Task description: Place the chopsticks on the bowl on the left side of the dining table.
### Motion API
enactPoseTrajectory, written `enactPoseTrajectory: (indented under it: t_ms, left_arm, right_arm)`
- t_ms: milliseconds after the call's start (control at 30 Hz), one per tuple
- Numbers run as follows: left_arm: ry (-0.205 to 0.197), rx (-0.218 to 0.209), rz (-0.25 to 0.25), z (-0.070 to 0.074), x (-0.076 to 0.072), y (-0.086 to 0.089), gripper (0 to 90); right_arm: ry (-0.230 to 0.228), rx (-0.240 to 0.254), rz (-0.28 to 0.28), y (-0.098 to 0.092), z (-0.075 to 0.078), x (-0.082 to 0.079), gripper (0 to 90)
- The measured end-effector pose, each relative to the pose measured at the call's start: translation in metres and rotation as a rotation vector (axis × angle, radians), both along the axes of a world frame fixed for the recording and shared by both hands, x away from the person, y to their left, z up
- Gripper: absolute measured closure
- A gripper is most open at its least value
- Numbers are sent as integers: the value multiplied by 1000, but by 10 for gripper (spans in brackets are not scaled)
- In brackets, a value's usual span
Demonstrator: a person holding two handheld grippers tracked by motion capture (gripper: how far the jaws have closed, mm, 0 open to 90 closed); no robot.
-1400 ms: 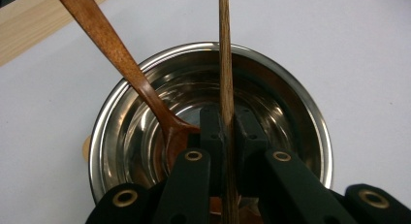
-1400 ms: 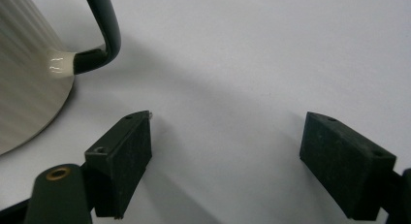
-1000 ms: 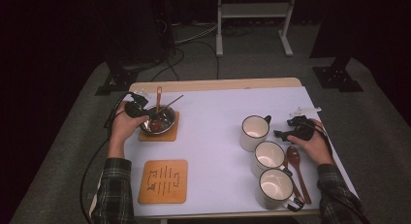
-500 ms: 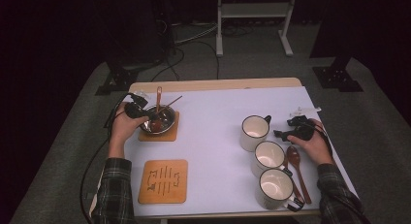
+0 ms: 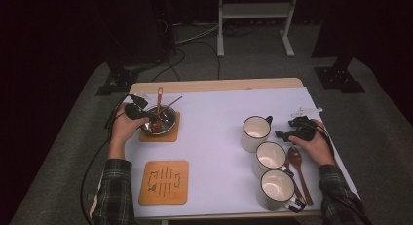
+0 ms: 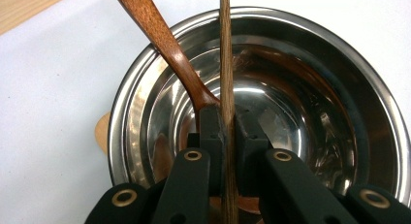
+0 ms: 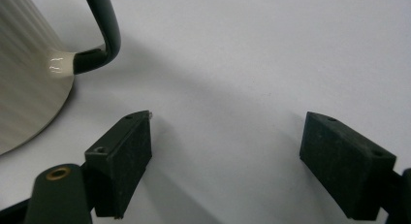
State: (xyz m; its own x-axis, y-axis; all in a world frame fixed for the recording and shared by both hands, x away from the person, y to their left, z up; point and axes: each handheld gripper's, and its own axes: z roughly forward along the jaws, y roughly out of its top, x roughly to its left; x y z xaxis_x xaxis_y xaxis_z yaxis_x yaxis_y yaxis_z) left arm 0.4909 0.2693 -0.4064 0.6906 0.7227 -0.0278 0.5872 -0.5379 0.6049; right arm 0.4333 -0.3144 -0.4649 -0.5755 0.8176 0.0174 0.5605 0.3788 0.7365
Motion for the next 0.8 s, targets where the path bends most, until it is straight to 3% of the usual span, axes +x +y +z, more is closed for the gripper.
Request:
enactPoseTrajectory:
  t_ms: [467,800]
  left_arm:
    - [-1,-3,10,-1,0,2,819]
    - [-29,-33,27,5,-4,4,726]
  right_arm:
    - [0,0,0,0,0,0,173]
    - [0,0,0,0,0,0,173]
